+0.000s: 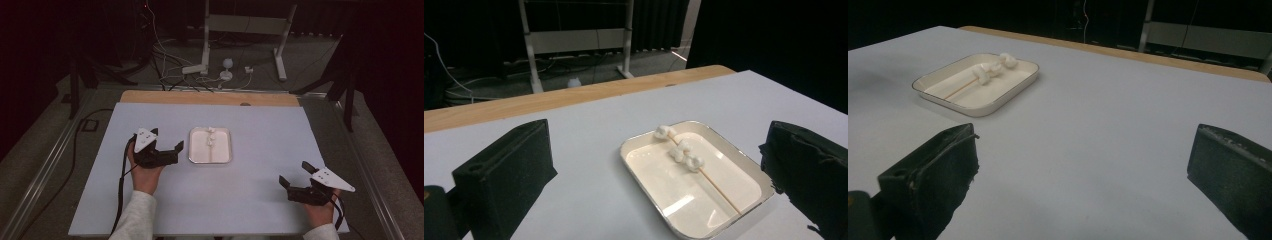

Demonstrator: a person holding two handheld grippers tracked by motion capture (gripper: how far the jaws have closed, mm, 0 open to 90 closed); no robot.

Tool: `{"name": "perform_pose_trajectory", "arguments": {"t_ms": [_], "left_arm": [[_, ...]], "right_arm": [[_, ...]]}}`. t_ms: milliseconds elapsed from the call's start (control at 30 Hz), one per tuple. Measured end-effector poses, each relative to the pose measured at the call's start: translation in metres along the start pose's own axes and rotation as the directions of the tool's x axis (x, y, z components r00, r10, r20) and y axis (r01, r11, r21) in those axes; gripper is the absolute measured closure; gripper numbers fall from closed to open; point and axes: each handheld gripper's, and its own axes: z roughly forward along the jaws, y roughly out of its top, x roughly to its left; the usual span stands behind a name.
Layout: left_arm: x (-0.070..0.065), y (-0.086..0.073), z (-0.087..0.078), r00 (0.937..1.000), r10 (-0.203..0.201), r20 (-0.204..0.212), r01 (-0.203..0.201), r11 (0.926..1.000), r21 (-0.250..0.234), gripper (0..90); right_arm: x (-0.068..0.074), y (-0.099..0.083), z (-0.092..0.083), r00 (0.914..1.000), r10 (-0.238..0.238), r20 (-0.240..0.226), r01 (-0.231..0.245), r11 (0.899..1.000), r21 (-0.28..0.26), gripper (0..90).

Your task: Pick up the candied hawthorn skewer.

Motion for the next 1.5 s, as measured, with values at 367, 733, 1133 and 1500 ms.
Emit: {"name": "perform_pose_trajectory", "arguments": {"t_ms": [367, 733, 1133, 1500], "left_arm": [[-0.011, -0.004, 0.023, 0.9998, 0.003, 0.018, -0.004, 0.9996, 0.029, 1.1], [-0.02, -0.01, 0.043, 0.9996, -0.008, 0.027, 0.007, 0.9983, 0.058, 1.2], [-0.03, -0.02, 0.068, 0.9993, -0.015, 0.033, 0.011, 0.993, 0.118, 1.2], [-0.036, -0.028, 0.086, 0.9954, -0.061, 0.074, 0.047, 0.9822, 0.182, 1.2]], "right_arm": [[-0.001, 0.0, -0.001, 1.0, 0.0, 0.002, 0.0, 1.0, 0.0, 0.0], [-0.001, 0.0, 0.0, 1.0, 0.001, 0.001, -0.001, 1.0, 0.003, 0.0], [-0.001, 0.0, 0.0, 1.0, 0.003, 0.0, -0.003, 1.0, 0.004, 0.0], [-0.001, 0.0, 0.0, 1.0, 0.004, 0.0, -0.004, 1.0, 0.006, 0.0]]}}
